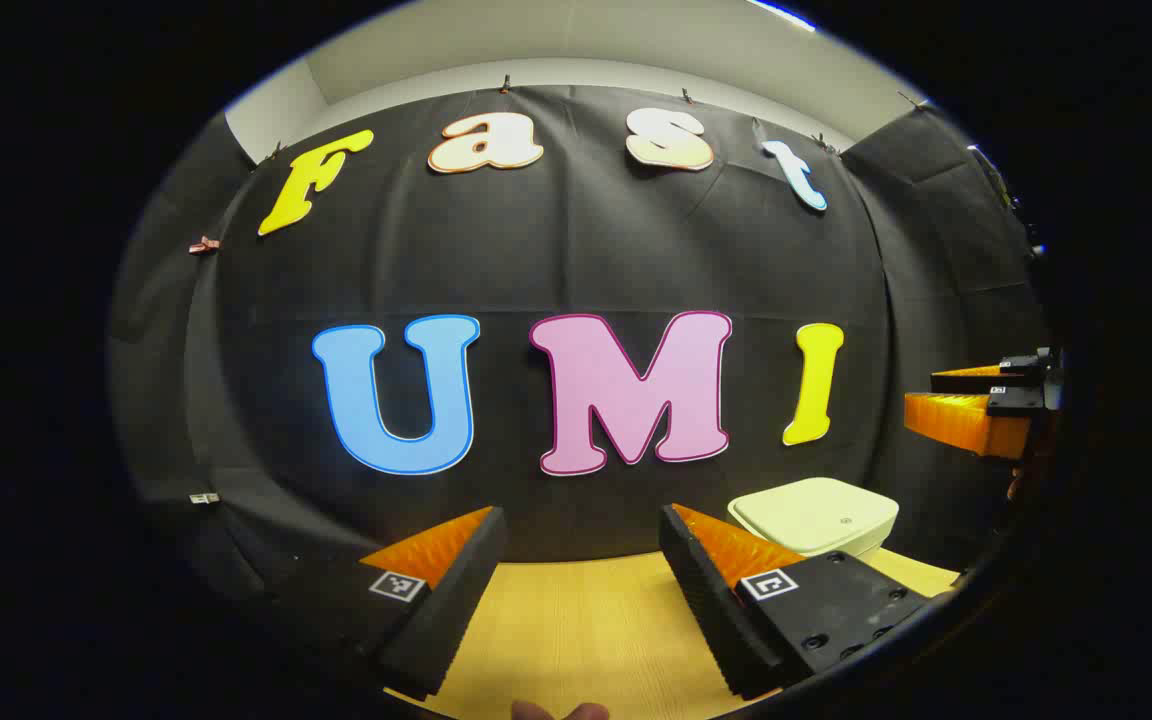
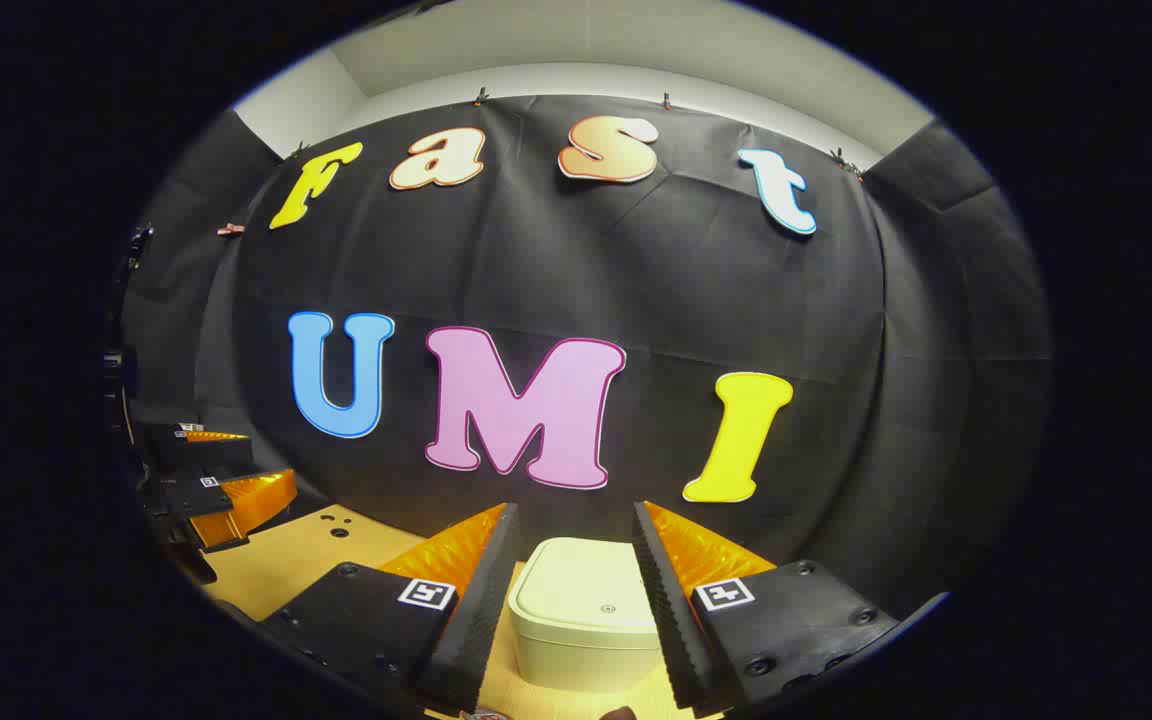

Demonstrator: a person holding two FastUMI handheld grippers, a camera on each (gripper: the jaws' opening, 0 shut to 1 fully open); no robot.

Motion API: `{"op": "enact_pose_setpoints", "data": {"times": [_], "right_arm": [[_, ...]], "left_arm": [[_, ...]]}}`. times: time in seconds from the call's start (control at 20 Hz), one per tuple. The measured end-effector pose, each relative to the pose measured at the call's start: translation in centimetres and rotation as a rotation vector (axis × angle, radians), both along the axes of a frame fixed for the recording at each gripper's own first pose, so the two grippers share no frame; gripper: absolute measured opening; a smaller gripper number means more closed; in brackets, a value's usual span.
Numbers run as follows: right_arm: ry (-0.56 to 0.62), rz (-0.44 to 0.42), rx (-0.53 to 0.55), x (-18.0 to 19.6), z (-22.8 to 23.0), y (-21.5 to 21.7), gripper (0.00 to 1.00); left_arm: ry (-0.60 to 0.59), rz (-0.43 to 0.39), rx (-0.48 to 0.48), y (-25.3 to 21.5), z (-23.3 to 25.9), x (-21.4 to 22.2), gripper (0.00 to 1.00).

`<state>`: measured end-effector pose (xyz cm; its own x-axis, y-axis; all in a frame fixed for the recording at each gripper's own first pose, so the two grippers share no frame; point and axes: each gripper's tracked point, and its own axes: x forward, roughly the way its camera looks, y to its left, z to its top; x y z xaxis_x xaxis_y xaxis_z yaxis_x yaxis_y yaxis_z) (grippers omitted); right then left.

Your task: Press the lid of the desktop garbage bin to open it, pick up the crumpled paper on the desktop and throw it into the bin, then pick up the pop can on the desktop and drop it into the bin, and finally close the garbage bin lid.

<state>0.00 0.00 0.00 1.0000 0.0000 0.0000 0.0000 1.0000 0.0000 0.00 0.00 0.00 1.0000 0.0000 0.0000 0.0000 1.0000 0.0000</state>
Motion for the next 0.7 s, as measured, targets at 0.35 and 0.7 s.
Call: {"op": "enact_pose_setpoints", "data": {"times": [0.35,0.7], "right_arm": [[0.009,-0.01,0.0,0.34,-0.08,-0.38,0.72],[0.02,-0.01,-0.005,0.94,0.04,-0.62,0.72]], "left_arm": [[0.003,0.01,-0.001,0.22,0.0,0.05,0.98],[0.006,0.017,-0.007,0.46,-0.19,0.19,0.98]]}}
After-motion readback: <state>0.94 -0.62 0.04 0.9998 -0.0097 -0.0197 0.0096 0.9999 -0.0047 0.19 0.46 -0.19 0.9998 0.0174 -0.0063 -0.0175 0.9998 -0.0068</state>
